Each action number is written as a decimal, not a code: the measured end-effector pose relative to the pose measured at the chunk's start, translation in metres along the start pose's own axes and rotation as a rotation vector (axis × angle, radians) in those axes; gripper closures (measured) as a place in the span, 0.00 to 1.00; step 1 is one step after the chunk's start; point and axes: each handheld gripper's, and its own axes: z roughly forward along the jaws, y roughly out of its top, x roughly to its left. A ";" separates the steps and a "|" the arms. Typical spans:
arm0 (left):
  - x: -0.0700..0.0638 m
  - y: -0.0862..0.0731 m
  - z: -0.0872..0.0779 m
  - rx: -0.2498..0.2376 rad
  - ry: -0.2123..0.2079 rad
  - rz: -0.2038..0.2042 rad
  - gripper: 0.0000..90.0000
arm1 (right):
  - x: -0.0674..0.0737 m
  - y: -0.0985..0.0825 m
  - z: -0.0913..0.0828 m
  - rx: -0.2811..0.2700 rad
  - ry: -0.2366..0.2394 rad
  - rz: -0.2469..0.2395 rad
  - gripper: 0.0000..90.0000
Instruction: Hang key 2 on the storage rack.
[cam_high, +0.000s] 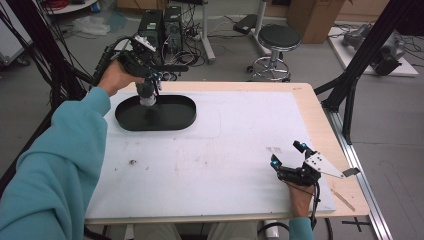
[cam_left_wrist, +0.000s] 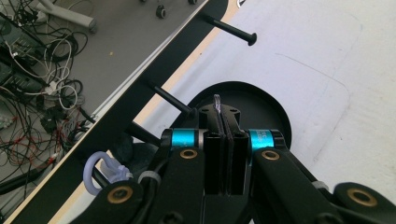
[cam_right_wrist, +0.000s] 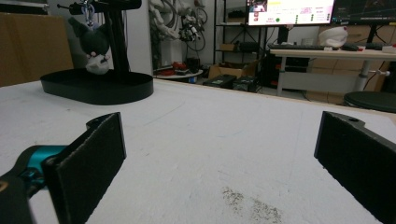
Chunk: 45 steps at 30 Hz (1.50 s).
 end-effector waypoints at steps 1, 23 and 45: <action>0.001 0.000 0.001 -0.001 -0.001 -0.002 0.98 | 0.000 0.000 0.000 0.001 0.000 0.001 0.01; 0.011 -0.003 0.010 0.011 0.029 -0.027 0.98 | 0.000 0.000 0.000 0.001 0.000 0.000 0.01; 0.013 -0.003 0.016 -0.025 0.084 -0.052 0.96 | 0.000 0.000 0.000 0.002 0.000 -0.001 0.01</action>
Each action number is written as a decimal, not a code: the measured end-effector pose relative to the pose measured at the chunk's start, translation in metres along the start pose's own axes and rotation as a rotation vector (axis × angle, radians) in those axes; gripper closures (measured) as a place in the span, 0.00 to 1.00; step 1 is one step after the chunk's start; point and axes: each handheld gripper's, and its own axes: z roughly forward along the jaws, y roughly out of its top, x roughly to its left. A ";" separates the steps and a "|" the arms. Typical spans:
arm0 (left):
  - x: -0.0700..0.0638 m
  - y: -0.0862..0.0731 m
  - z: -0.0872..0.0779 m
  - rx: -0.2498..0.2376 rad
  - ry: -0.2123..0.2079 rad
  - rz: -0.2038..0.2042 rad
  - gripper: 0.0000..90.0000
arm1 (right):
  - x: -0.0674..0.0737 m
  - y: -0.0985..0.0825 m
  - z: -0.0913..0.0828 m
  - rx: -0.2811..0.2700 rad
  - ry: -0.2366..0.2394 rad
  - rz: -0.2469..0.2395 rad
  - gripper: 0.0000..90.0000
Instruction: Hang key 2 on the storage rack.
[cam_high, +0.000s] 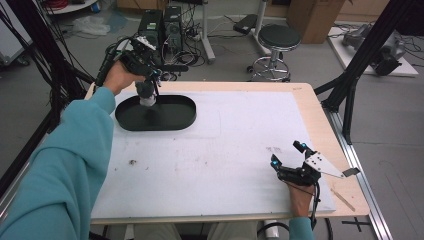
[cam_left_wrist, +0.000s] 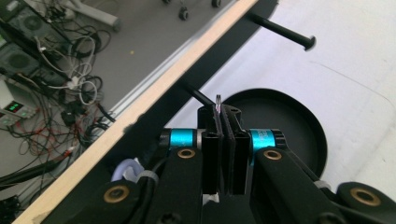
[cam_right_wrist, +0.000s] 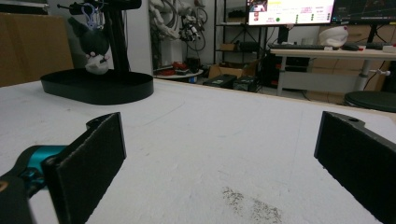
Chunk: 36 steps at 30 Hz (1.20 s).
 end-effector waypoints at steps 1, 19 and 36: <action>0.000 0.000 0.000 -0.008 0.004 -0.003 0.97 | 0.000 0.000 0.000 0.002 0.000 -0.001 0.01; 0.006 -0.012 -0.019 -0.275 0.145 0.052 0.31 | 0.000 0.000 0.000 0.004 0.003 -0.003 0.01; -0.024 -0.081 -0.088 -0.639 0.099 -0.053 0.02 | 0.000 0.000 0.000 0.006 0.003 0.001 0.01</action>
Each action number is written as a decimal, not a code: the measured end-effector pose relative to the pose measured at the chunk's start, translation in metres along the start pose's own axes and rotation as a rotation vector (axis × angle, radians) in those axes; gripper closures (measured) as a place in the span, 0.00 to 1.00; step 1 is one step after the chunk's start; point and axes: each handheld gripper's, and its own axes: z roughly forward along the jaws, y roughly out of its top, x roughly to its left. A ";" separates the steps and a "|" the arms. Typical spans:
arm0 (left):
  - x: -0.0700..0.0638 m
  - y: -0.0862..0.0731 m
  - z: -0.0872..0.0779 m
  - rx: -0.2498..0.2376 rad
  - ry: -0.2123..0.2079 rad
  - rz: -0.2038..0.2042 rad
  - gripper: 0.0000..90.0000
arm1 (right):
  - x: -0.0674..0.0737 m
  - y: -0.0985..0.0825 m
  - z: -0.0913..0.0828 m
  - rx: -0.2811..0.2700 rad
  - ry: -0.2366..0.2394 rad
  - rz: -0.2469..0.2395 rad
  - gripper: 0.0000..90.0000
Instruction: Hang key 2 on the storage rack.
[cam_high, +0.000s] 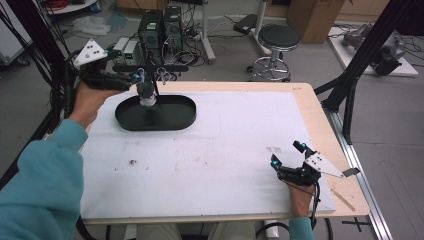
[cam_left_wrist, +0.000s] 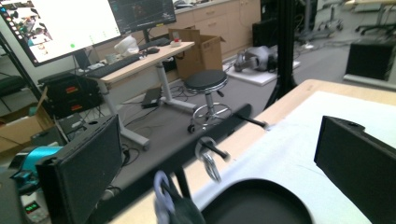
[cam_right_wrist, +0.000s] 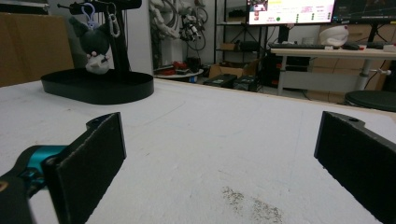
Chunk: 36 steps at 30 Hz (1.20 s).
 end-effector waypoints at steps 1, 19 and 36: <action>-0.005 -0.005 -0.010 -0.016 -0.011 0.000 0.02 | 0.000 0.000 0.000 -0.002 -0.002 -0.003 0.01; -0.063 -0.123 -0.086 -0.075 -0.011 -0.072 0.02 | 0.001 0.000 0.000 -0.002 -0.001 -0.013 0.01; -0.095 -0.191 -0.109 -0.184 0.000 -0.099 0.02 | 0.002 0.000 0.000 0.001 -0.003 -0.017 0.01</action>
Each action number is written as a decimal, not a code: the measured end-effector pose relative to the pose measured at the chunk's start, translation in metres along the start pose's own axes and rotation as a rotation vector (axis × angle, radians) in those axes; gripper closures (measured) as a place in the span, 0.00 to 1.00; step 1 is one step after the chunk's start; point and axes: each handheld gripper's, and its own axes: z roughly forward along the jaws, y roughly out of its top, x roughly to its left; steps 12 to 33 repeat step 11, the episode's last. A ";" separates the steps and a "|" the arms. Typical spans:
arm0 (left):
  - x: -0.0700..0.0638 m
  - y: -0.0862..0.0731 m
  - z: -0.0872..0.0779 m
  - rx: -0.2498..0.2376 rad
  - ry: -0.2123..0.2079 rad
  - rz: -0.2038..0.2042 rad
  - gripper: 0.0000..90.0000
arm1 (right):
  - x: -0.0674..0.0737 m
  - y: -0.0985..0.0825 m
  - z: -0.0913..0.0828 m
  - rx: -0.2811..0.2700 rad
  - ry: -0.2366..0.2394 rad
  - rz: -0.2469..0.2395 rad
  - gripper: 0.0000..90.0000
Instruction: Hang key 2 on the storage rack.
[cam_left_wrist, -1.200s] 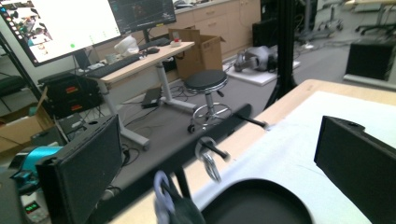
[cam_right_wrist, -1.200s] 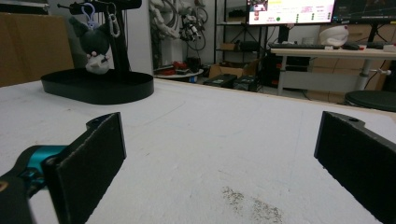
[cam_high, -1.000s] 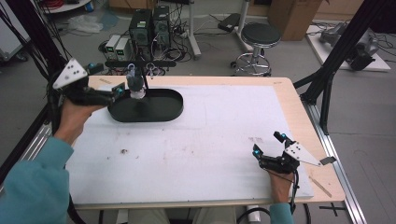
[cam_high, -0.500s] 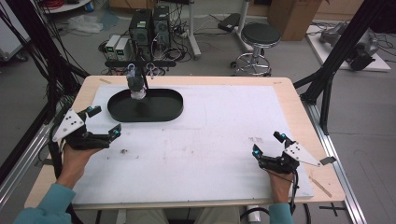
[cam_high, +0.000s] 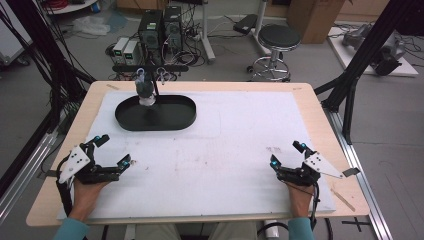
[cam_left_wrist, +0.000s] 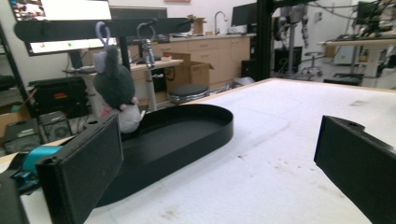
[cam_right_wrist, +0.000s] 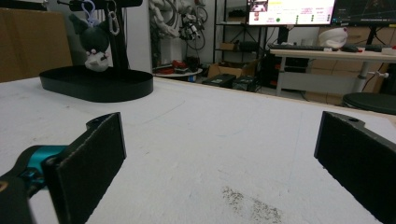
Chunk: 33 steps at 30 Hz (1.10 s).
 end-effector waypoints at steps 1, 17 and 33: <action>-0.001 -0.002 -0.001 -0.010 0.006 -0.008 0.02 | 0.000 0.000 0.000 -0.002 -0.001 -0.005 0.01; -0.002 -0.020 -0.008 -0.019 0.048 -0.050 0.02 | 0.001 0.000 0.000 0.004 0.000 0.008 0.01; -0.002 -0.020 -0.008 -0.019 0.048 -0.050 0.02 | 0.001 0.000 0.000 0.004 0.000 0.008 0.01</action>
